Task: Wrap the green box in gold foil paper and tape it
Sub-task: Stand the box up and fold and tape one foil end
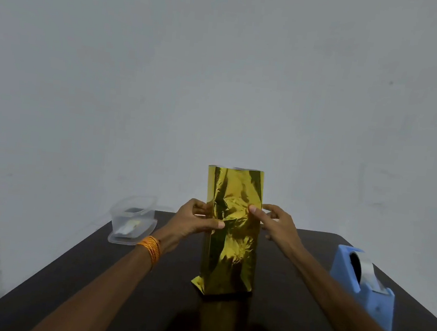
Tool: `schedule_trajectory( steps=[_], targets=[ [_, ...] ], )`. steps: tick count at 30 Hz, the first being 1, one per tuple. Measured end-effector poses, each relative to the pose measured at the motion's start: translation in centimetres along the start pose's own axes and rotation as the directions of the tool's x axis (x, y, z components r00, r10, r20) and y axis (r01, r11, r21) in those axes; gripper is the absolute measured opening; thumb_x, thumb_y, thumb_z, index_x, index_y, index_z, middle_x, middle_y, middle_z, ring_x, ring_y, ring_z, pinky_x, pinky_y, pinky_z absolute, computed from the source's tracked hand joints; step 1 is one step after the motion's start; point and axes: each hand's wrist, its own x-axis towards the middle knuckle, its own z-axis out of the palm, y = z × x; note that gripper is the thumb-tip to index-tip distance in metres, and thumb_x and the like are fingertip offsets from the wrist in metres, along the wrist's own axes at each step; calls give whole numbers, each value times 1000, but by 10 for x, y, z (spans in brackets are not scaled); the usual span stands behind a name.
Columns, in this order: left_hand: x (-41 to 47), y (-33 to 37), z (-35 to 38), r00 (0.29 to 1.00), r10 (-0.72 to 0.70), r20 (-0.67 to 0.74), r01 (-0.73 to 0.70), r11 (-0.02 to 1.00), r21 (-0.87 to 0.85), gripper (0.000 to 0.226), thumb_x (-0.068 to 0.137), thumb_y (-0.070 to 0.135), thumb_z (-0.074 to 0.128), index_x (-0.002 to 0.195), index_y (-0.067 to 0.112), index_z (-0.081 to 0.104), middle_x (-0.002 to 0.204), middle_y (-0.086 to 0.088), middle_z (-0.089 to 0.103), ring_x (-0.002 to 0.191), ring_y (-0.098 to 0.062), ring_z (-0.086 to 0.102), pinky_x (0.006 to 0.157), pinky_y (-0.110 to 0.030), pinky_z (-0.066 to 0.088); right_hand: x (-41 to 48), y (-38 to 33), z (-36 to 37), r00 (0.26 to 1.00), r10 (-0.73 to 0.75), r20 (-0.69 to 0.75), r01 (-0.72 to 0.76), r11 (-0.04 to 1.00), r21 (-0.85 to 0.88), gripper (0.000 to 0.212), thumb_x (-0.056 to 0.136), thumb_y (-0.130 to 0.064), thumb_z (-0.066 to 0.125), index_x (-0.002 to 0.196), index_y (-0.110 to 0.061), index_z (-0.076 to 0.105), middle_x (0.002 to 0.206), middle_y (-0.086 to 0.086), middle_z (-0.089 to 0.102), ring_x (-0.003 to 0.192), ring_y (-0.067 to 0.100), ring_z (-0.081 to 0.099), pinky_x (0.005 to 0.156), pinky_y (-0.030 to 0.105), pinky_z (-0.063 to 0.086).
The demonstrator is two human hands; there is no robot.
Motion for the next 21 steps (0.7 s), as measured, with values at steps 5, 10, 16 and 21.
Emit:
schedule_trajectory(
  steps=[5, 10, 16, 21],
  targets=[
    [-18, 1, 30, 951, 143, -273, -89, 975, 202, 80, 51, 56, 91, 105, 18, 46, 102, -4, 61, 93, -16, 62, 69, -28, 56, -34, -24, 19, 946, -142, -292, 141, 990, -26, 45, 85, -49, 73, 117, -24, 55, 105, -1, 61, 92, 11, 62, 66, 23, 49],
    [-27, 7, 50, 951, 233, -203, -153, 926, 346, 77, 52, 43, 93, 104, 17, 42, 97, -2, 58, 82, -14, 58, 59, -30, 51, -52, -50, 43, 967, -184, -177, 160, 977, -141, 52, 81, -64, 66, 114, -29, 50, 112, -6, 55, 98, 10, 60, 78, 36, 58],
    [-43, 12, 65, 962, 272, 30, -267, 906, 329, 72, 53, 22, 95, 109, 16, 50, 107, -5, 59, 97, -14, 58, 76, -33, 54, -45, -38, 35, 940, -176, -292, 102, 963, -251, 87, 69, -55, 80, 137, -25, 35, 129, 1, 50, 118, 21, 53, 90, 43, 55],
    [-43, 10, 60, 963, 261, 65, -269, 935, 229, 67, 66, 23, 90, 121, 23, 50, 113, 7, 66, 107, -6, 62, 83, -19, 51, -38, -24, 10, 952, -148, -267, 129, 988, -89, 101, 65, -41, 91, 143, -26, 27, 129, 7, 57, 112, 23, 59, 93, 42, 54]
  ],
)
